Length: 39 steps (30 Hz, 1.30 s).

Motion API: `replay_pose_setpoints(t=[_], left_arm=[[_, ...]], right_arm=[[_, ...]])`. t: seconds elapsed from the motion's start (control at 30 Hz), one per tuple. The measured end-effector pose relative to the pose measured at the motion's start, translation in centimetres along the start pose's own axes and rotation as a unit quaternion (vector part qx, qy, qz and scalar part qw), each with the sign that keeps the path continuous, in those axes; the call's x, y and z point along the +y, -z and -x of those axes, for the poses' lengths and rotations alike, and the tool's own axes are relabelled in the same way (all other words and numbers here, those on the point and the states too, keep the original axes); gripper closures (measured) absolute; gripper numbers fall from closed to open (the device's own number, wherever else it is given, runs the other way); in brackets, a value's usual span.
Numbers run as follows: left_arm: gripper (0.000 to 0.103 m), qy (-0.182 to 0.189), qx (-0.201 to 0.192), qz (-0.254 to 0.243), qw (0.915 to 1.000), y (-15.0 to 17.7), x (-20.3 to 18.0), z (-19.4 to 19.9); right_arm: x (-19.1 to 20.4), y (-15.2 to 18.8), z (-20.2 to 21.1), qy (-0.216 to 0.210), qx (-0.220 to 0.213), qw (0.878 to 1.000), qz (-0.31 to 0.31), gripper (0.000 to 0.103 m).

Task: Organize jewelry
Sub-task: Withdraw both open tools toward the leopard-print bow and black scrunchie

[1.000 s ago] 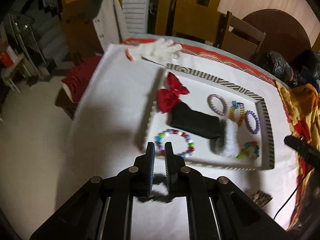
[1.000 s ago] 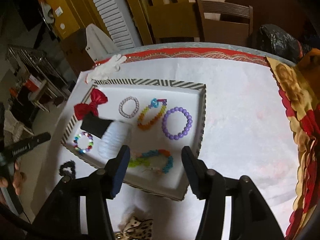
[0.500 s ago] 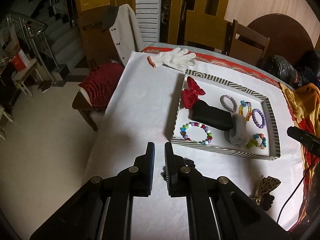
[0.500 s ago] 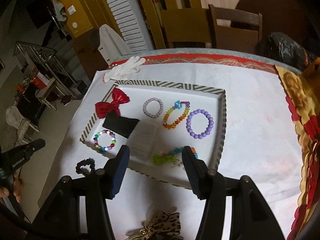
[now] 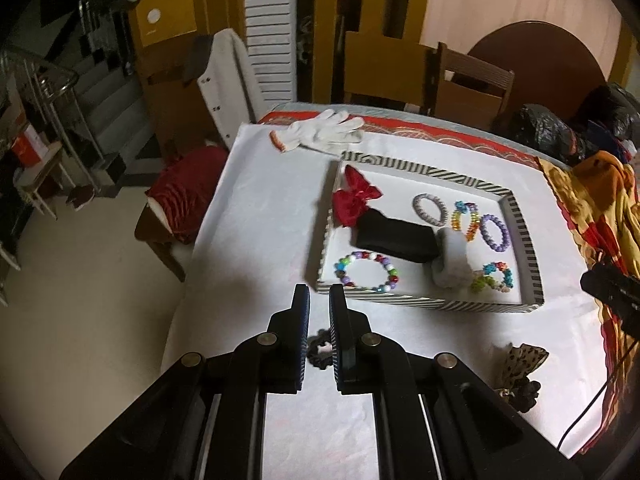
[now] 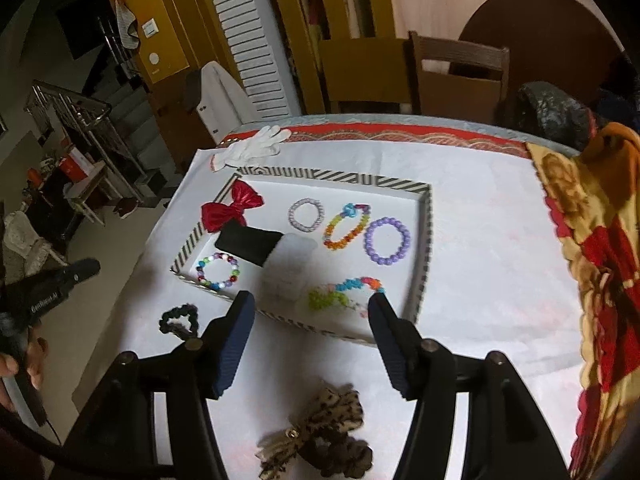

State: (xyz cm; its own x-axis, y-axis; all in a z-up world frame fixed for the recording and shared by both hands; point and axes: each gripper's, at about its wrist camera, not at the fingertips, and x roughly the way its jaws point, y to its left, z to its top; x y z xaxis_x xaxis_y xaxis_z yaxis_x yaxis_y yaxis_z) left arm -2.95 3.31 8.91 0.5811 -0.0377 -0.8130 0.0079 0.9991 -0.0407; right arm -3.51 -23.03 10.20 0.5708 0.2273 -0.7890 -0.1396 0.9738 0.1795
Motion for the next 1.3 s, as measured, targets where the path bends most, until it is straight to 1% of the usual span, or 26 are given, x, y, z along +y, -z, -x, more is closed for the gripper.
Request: replay_pose_setpoints(t=[0.13,0.23,0.4,0.57,0.73,0.97,1.13,1.3], left_arm=[[0.096,0.009,-0.005,-0.018,0.9998,0.0,-1.3,0.3],[0.096,0.014,-0.007,-0.03,0.9994,0.3,-2.2,0.7],[0.096,0.012,-0.015,-0.047,0.9987,0.9,-3.3,1.1],[0.096,0.01,-0.016,-0.052,0.9984,1.7,-3.8,1.4],[0.096,0.012,-0.014,-0.052,0.9985,2.2,-4.1,1.5],[0.096,0.026,-0.017,-0.042,0.9986,2.4,-4.3,1.9],[0.096,0.024,-0.01,-0.045,0.9987,2.6,-4.5,1.8],[0.096,0.02,-0.012,-0.046,0.9987,2.9,-4.4,1.7]], right_arm=[[-0.1,1.1,1.3,0.001,-0.006,1.0,-0.006,0.04],[0.2,1.9,2.1,0.01,-0.008,1.0,0.001,0.04],[0.4,3.3,3.4,0.023,-0.015,1.0,0.01,0.04],[0.4,4.0,4.2,0.025,-0.014,1.0,0.01,0.04],[0.2,4.6,4.9,0.024,-0.021,0.999,0.005,0.037],[0.6,5.2,5.4,0.019,-0.025,0.999,0.004,0.036],[0.9,5.6,5.4,0.012,-0.022,1.0,0.005,0.036],[1.1,5.9,5.5,0.015,-0.02,1.0,0.009,0.036]])
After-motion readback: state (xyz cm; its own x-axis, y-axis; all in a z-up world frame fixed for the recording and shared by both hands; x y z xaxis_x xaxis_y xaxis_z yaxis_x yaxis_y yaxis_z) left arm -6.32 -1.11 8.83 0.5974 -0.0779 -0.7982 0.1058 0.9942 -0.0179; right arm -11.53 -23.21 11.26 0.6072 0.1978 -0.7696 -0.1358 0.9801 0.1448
